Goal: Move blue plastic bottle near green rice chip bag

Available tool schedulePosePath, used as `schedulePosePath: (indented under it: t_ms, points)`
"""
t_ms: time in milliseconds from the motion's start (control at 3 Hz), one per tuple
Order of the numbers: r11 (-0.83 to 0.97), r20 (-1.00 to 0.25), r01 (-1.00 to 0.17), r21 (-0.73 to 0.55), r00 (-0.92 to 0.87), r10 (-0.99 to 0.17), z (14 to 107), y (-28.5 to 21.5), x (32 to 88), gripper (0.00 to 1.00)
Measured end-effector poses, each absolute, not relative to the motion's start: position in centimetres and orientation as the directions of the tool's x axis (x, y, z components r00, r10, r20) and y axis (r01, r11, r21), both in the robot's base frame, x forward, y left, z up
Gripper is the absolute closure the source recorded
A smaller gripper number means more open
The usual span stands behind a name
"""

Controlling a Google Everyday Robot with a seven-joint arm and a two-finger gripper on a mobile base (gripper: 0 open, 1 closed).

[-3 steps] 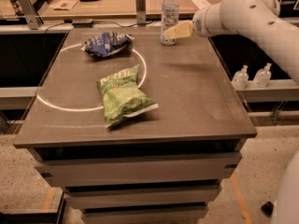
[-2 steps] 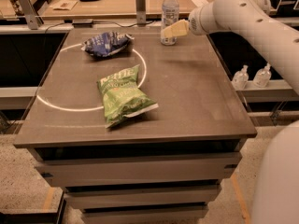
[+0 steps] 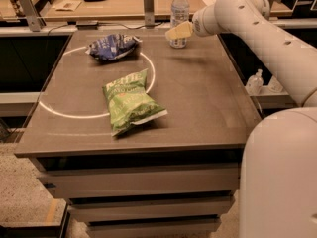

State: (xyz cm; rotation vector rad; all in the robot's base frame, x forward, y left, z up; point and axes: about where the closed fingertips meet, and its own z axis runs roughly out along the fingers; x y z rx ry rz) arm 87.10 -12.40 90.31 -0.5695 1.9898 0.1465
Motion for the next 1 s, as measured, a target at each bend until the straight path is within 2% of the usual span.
schedulePosePath:
  t_ms: [333, 667, 1000]
  points:
    - [0.88, -0.871, -0.453, -0.14, -0.367, -0.327, 89.8, -12.0, 89.0, 0.0]
    - [0.875, -0.871, -0.465, -0.135, -0.366, -0.328, 89.5, -11.0, 90.4, 0.18]
    - [0.877, -0.867, -0.464, -0.122, -0.381, -0.322, 89.5, -9.7, 91.3, 0.41]
